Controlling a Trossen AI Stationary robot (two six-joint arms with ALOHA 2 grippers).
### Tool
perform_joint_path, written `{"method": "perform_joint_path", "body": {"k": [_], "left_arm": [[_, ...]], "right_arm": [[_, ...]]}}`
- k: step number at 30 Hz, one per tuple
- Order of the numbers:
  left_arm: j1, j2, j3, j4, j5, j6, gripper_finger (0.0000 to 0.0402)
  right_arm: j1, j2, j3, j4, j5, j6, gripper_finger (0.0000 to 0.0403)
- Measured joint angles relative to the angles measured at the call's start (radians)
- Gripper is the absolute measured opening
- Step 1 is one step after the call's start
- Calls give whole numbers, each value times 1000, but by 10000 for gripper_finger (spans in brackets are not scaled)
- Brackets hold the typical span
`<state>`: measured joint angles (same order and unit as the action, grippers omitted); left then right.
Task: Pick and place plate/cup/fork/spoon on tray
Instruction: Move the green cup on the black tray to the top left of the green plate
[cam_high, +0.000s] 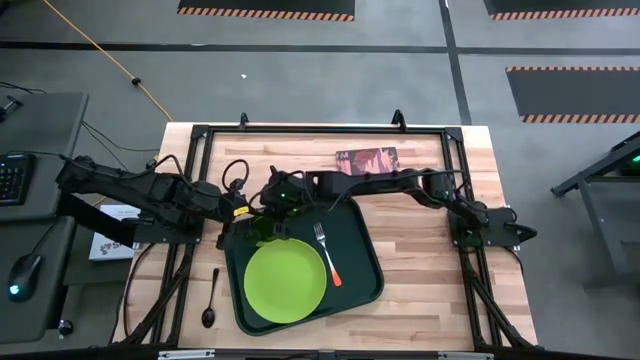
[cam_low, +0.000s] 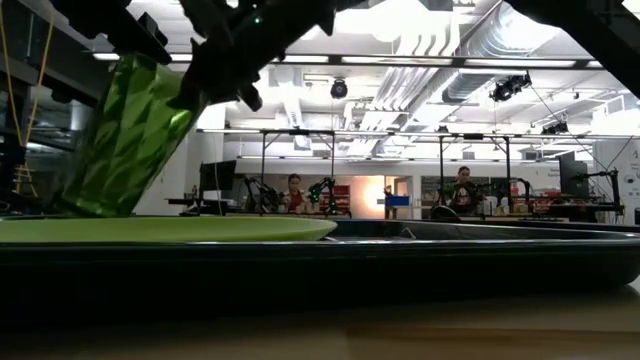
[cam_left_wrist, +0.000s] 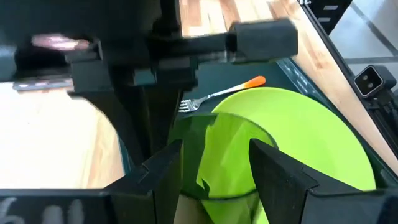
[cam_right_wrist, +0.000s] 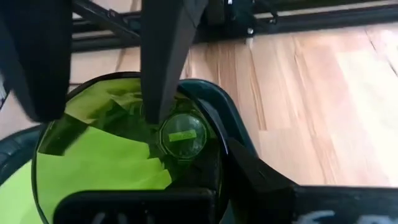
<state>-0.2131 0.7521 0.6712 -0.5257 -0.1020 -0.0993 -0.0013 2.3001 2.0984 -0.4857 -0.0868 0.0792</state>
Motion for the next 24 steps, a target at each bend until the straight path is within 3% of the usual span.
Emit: {"method": "perform_joint_path", "body": {"k": [7,16,24], "left_arm": [[0,0,0,7,0,-2,172],[1,44,0,30,-48,23,172],[1,120,-3,60,-206,49,172]], "right_arm": [[0,-1,73,-176,23,-13,0],[0,-2,79,-219,26,-2,0],[-1,-1,78,-228,26,-1,0]]}}
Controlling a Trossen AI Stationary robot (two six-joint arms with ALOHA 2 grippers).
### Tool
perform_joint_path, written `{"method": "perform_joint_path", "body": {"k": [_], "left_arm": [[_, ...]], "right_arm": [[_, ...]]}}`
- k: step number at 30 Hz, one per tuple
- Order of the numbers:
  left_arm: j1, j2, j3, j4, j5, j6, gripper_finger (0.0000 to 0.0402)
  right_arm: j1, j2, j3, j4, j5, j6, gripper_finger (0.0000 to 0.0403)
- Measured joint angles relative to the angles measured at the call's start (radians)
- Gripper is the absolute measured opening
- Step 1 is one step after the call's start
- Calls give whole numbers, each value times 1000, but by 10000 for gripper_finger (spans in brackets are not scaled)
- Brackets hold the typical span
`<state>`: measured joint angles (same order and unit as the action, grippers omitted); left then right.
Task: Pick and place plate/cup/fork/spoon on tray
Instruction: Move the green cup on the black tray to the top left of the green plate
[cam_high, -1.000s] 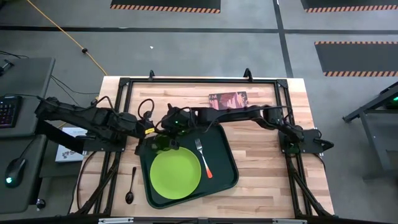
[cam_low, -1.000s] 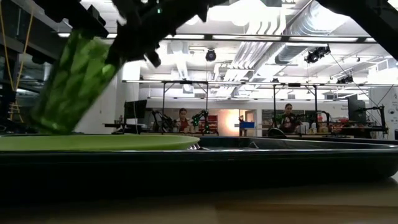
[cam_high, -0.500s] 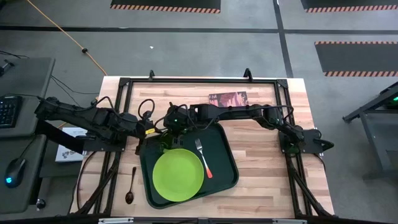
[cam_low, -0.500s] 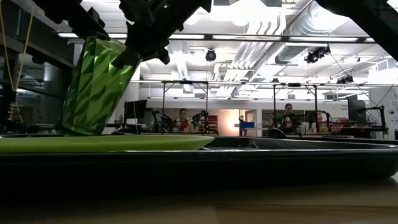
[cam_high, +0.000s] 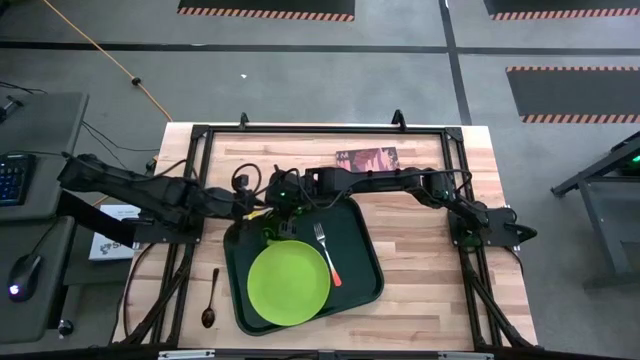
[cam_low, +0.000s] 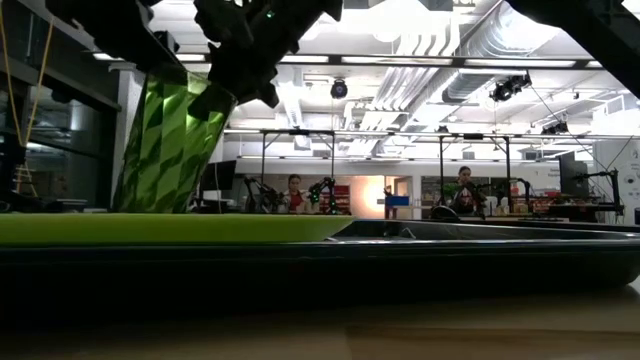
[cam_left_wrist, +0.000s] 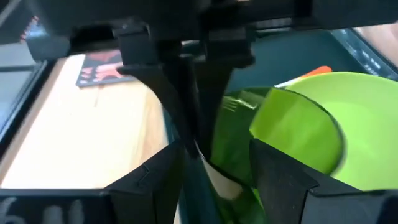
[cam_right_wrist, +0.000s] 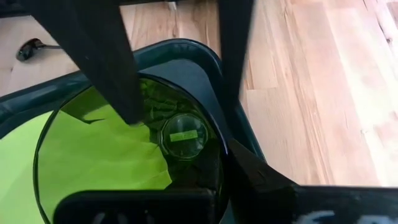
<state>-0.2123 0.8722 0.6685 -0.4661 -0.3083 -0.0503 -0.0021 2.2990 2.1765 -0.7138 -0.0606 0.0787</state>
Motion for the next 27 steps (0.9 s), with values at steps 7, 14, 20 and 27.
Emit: {"method": "perform_joint_path", "body": {"k": [7,14,20,27], "left_arm": [[1,5,0,21,-1,23,172],[0,12,2,-26,-19,-30,172],[0,13,3,-46,-22,-62,172],[0,13,3,-65,-22,-79,172]], "right_arm": [[1,0,0,4,-3,0,0],[0,1,0,-5,2,12,1],[1,1,0,-6,35,21,15],[1,1,0,-1,26,17,28]]}}
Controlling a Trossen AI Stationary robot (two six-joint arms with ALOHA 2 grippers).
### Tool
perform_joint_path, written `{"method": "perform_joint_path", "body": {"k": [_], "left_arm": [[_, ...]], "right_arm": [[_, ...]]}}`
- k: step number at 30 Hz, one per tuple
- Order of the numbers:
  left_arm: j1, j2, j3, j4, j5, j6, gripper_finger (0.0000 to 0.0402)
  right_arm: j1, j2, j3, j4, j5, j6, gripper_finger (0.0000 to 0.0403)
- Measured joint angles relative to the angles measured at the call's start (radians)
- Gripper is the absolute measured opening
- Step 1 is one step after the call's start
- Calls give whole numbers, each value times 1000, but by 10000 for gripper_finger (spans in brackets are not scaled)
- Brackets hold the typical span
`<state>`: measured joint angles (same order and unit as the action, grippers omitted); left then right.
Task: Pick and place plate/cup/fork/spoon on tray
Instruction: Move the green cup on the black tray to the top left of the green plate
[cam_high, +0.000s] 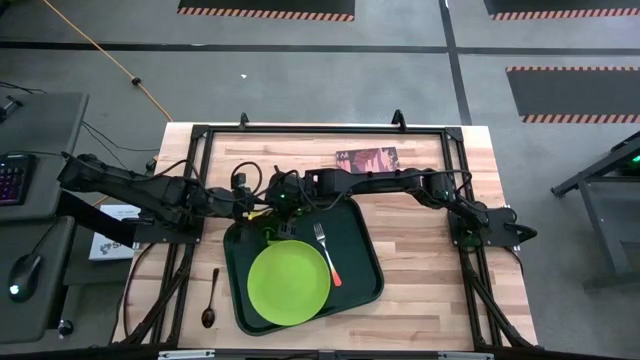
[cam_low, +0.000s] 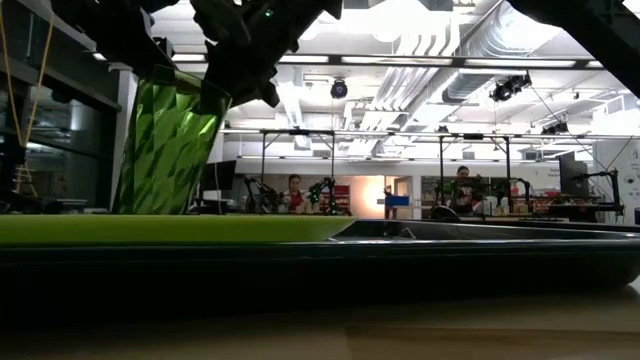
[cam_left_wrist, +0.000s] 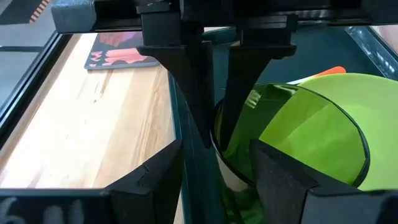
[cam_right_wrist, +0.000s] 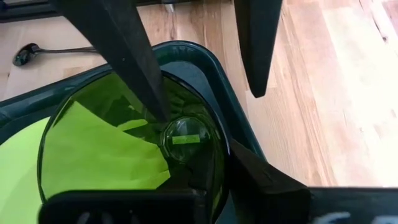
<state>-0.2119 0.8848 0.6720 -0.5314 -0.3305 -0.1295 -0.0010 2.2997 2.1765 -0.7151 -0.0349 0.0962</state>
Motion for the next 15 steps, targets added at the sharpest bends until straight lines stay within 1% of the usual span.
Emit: {"method": "perform_joint_path", "body": {"k": [5,12,15], "left_arm": [[0,-2,-2,-9,0,0,172],[-1,0,-6,-52,10,-4,172],[-1,0,-6,-65,8,-5,172]], "right_arm": [[0,0,0,2,0,-7,49],[-1,0,0,48,0,-32,107],[-5,0,18,40,0,-53,129]]}}
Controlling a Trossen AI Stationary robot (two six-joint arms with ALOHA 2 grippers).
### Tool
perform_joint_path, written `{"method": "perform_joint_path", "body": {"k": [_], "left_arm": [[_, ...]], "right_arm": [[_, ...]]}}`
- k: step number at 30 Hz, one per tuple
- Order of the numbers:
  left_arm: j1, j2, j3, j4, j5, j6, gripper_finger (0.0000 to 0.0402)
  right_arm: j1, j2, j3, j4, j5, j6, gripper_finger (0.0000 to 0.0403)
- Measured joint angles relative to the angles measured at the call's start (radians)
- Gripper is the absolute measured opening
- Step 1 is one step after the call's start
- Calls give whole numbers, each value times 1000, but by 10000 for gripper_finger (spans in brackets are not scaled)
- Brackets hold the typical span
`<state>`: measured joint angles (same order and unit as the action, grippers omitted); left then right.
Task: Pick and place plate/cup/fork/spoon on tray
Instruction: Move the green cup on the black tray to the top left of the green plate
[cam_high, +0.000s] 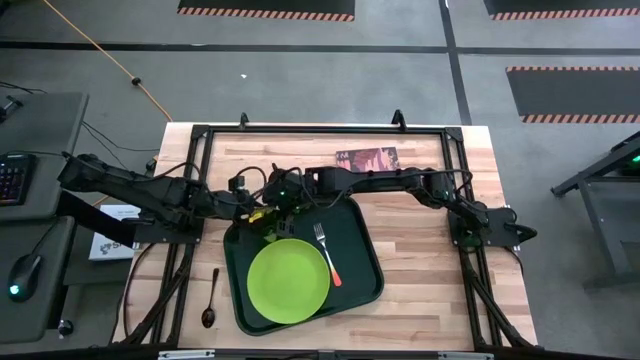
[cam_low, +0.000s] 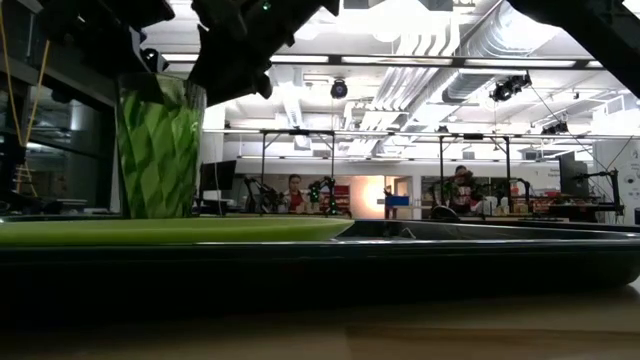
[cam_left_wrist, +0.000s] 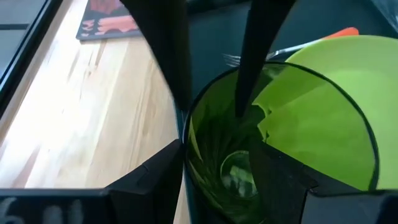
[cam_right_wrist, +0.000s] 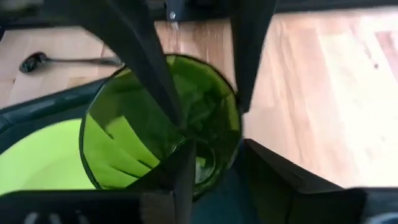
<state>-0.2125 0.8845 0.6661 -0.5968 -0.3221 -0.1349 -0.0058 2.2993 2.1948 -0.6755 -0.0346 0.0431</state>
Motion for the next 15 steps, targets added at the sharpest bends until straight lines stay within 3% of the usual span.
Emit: {"method": "perform_joint_path", "body": {"k": [6,15], "left_arm": [[0,0,0,1,-2,-2,172],[0,-1,0,-21,-15,-9,172]], "right_arm": [[-7,-1,66,-34,0,-26,154],[-7,-14,153,-175,4,-152,158]]}}
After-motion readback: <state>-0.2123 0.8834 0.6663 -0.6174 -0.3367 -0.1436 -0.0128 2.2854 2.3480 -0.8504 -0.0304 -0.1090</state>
